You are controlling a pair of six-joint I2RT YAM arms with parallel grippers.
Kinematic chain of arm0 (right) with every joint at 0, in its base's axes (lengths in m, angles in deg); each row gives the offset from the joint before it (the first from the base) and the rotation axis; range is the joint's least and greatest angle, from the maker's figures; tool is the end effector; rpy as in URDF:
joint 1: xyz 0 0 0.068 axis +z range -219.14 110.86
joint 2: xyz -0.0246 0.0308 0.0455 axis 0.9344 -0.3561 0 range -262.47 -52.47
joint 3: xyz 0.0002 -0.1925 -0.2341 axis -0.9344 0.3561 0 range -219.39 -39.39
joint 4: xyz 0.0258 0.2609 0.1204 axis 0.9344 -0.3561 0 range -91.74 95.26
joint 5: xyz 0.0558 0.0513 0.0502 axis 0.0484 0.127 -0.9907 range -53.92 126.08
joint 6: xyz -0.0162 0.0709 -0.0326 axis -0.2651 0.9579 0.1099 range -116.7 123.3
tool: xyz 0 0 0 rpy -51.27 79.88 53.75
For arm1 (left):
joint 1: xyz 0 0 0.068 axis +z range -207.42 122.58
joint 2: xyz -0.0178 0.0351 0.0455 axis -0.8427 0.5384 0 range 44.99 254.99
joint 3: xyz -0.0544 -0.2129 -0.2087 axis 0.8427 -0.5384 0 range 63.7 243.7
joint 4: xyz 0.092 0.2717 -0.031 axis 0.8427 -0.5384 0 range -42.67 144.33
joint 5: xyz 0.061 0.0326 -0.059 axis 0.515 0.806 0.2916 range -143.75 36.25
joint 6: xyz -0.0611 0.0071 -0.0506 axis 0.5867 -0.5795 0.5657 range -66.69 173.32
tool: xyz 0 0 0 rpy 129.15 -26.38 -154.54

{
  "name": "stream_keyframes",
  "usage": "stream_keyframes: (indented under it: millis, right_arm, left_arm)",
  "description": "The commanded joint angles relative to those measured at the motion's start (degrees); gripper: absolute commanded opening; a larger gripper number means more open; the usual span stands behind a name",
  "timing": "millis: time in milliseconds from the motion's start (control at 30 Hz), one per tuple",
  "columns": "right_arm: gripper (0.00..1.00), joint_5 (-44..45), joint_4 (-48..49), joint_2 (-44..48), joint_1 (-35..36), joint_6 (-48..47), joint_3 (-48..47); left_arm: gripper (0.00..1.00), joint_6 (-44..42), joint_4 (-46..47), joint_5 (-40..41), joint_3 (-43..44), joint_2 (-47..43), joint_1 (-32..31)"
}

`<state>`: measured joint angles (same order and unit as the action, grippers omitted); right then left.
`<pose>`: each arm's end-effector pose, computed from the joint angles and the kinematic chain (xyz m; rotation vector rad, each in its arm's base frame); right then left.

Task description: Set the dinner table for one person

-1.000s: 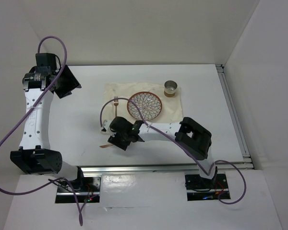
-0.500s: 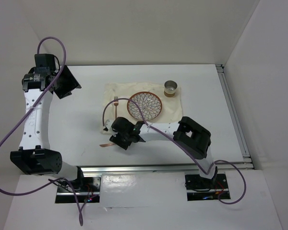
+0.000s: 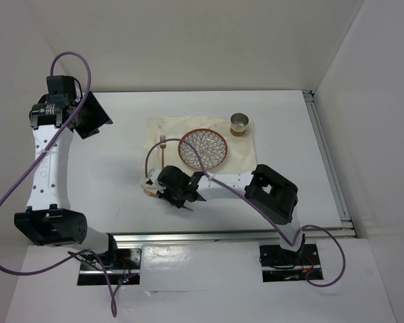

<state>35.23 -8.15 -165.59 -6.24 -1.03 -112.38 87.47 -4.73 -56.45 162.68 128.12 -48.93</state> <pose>0.2125 0.4176 0.1398 -1.4227 2.1287 0.4286 0.3322 0.0464 0.4414 -0.8290 2.1891 -0.2786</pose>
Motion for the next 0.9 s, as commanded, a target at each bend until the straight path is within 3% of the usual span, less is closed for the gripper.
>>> stream_keyframes:
  millis: [0,200,333,500,633,733,867]
  right_arm:
    - [0.01,2.4,-6.0,3.3,1.9,0.5,0.8]
    - [0.0,7.5,-11.2,11.3,2.4,3.2,-1.7]
    - [0.0,9.2,-13.7,18.5,-1.9,10.0,0.2]
    - [0.0,9.2,-15.7,30.8,-14.0,22.1,9.3]
    - [0.0,8.6,-18.7,35.3,-23.4,34.2,13.2]
    - [0.0,5.8,-19.2,35.3,-29.7,37.1,14.3]
    - [0.0,3.8,-17.4,30.5,-36.9,34.2,11.7]
  left_arm:
    - [0.68,-1.6,1.3,-0.6,0.8,-1.7,0.3]
    - [0.68,-1.6,1.3,-1.2,2.4,-1.2,0.8]
    - [0.68,-1.6,1.3,-2.4,3.4,-0.7,1.4]
    - [0.68,-1.6,1.8,-3.5,3.2,-0.7,1.4]
    - [0.68,-1.1,2.9,-4.9,2.0,-0.2,1.4]
    - [0.67,-1.1,3.4,-5.5,2.0,0.5,1.4]
    - [0.67,-1.1,3.4,-5.5,2.0,0.5,1.4]
